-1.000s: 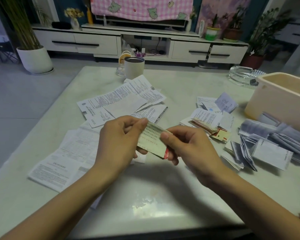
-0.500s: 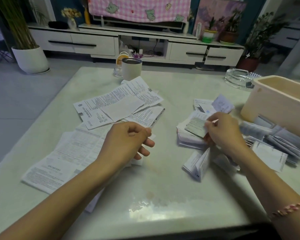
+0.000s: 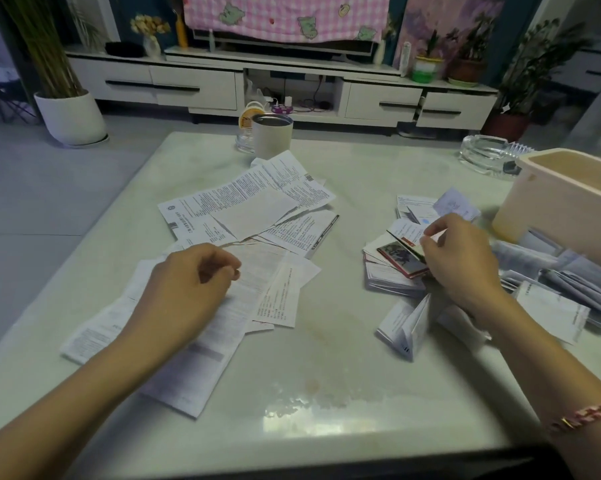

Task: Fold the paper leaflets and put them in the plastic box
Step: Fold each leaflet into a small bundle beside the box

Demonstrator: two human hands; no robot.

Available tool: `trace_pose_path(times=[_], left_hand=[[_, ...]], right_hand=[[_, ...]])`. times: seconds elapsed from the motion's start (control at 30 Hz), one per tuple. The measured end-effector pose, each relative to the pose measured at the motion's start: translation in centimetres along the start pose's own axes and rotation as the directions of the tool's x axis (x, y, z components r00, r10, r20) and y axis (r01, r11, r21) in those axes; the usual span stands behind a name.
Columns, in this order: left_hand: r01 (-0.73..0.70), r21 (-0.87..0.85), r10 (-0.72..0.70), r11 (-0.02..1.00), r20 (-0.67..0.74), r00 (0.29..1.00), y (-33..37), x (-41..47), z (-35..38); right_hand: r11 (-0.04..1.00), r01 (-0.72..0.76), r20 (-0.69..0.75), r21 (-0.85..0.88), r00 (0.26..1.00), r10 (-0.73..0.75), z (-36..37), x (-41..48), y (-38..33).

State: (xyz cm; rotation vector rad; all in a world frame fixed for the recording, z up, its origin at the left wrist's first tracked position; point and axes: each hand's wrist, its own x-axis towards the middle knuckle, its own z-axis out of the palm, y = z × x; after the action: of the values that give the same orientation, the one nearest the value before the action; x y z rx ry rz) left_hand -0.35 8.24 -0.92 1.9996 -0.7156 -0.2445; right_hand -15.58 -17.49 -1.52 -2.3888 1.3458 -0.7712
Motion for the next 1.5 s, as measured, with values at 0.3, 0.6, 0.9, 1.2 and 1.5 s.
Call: trace_pose_path(times=[0.3, 0.6, 0.9, 1.2, 1.5], left_hand=[[0.097, 0.487, -0.102, 0.868, -0.016, 0.995, -3.9, 0.1, -3.9], [0.094, 0.79, -0.248, 0.606, 0.075, 0.966, -4.6, -1.2, -3.7], [0.025, 0.661, -0.234, 0.75, 0.231, 0.944, -3.5, -2.0, -3.5], [0.104, 0.189, -0.1, 0.977, -0.027, 0.995, -2.6, -0.6, -6.0], [0.242, -0.249, -0.213, 0.938, 0.138, 0.967, -2.5, 0.0, -5.3]], right_hand=[[0.837, 0.505, -0.003, 0.212, 0.857, -0.516, 0.4, -6.4, -3.9], [0.564, 0.755, 0.342, 0.336, 0.46, -0.819, 4.4, -12.5, -6.3], [0.508, 0.777, 0.328, 0.372, 0.403, -0.855, 4.9, -12.7, -6.1], [0.685, 0.43, 0.308, 0.589, 0.664, -0.682, 4.9, -11.0, -7.1], [0.447, -0.436, 0.575, 0.781, 0.782, -0.241, 2.1, -9.2, -8.1]])
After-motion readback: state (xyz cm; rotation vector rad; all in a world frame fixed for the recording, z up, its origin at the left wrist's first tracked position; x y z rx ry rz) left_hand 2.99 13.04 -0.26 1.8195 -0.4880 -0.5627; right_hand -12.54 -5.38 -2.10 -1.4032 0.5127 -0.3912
